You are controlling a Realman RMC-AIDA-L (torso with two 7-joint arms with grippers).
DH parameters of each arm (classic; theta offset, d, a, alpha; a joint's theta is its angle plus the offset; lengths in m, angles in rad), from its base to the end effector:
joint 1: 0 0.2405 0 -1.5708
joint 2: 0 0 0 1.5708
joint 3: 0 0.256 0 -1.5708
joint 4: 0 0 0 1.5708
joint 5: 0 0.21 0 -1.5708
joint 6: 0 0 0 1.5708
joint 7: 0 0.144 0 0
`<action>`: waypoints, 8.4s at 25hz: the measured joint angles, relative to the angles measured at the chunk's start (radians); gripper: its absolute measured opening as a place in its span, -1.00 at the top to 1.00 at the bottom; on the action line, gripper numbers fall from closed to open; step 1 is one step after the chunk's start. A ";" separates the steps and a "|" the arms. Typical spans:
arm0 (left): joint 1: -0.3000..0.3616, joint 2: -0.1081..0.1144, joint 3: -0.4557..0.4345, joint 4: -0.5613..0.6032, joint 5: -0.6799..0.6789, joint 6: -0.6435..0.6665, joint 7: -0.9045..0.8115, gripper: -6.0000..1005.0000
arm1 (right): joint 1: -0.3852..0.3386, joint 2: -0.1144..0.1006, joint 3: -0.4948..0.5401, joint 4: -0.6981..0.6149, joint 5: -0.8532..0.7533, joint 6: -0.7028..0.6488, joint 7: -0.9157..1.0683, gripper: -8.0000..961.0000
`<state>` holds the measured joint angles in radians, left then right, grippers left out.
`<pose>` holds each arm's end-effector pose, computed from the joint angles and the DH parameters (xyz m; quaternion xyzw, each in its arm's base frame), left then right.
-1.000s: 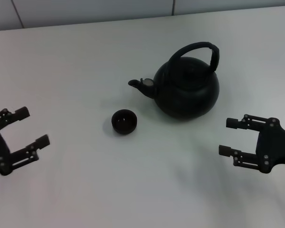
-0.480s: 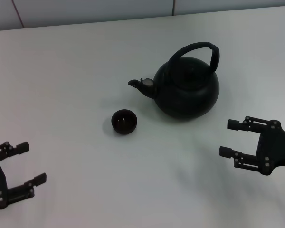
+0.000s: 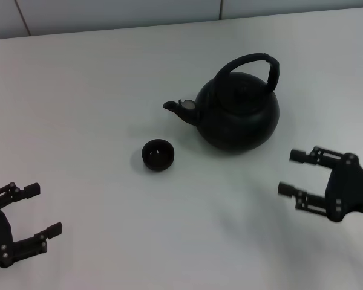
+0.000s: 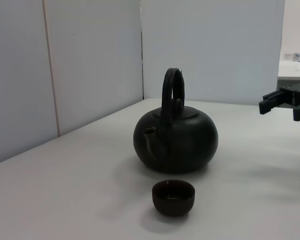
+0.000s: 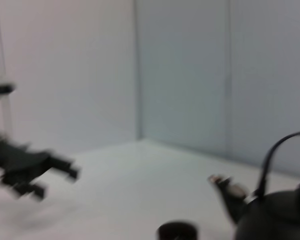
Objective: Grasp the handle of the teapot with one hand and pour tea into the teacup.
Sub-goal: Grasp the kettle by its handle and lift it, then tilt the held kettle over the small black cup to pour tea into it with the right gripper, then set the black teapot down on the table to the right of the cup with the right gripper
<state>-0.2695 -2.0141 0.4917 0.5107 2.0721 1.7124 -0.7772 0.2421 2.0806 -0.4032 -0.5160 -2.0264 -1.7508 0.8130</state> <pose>-0.3503 0.2272 0.0183 -0.9434 -0.1060 -0.2323 0.2114 0.3396 0.2192 0.0082 -0.9116 0.1446 0.2961 0.2456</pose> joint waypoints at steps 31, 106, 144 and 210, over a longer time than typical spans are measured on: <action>0.003 -0.013 -0.016 -0.004 -0.014 -0.003 -0.011 -0.62 | 0.103 -0.002 0.443 0.608 0.266 0.336 -0.599 -0.42; -0.018 -0.046 -0.040 -0.018 -0.015 -0.010 -0.017 -0.62 | 0.402 -0.005 0.269 0.414 0.250 0.509 -0.390 0.81; -0.020 -0.047 -0.068 -0.018 -0.018 -0.023 -0.025 -0.62 | 0.454 -0.001 -0.092 0.159 0.255 0.453 -0.547 0.82; -0.017 -0.046 -0.078 -0.020 -0.026 -0.012 -0.036 -0.62 | 0.270 0.002 -0.106 0.346 0.607 0.516 -0.260 0.80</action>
<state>-0.2868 -2.0603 0.4142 0.4908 2.0463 1.7002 -0.8130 0.5121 2.0826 -0.5089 -0.1699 -1.4195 -1.2349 0.5530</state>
